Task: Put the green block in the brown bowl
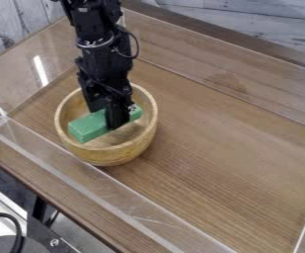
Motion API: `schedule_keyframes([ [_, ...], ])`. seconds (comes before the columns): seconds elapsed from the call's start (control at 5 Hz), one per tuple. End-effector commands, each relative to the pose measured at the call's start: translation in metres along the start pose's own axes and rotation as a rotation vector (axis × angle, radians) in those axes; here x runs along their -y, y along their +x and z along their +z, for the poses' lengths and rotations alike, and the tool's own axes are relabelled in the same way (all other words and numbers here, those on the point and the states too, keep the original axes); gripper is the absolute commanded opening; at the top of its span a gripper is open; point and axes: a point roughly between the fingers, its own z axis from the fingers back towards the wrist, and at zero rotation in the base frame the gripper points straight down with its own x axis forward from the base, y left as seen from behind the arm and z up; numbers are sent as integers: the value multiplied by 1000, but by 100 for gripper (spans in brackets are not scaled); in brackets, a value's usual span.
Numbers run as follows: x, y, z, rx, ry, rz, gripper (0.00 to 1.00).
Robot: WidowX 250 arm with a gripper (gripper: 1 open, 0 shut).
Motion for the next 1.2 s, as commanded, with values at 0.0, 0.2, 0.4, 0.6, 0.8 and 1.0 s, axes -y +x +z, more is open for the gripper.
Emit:
schedule_keyframes([
  [0.0, -7, 13, 13, 42, 45, 8, 0],
  [0.2, -7, 14, 15, 38, 40, 4, 0],
  [0.4, -8, 16, 17, 32, 35, -2, 0],
  [0.6, -12, 18, 12, 20, 29, -31, 0],
  [0.8, -15, 20, 7, 10, 23, -58, 0],
  [1.0, -13, 19, 9, 21, -4, -49, 0],
])
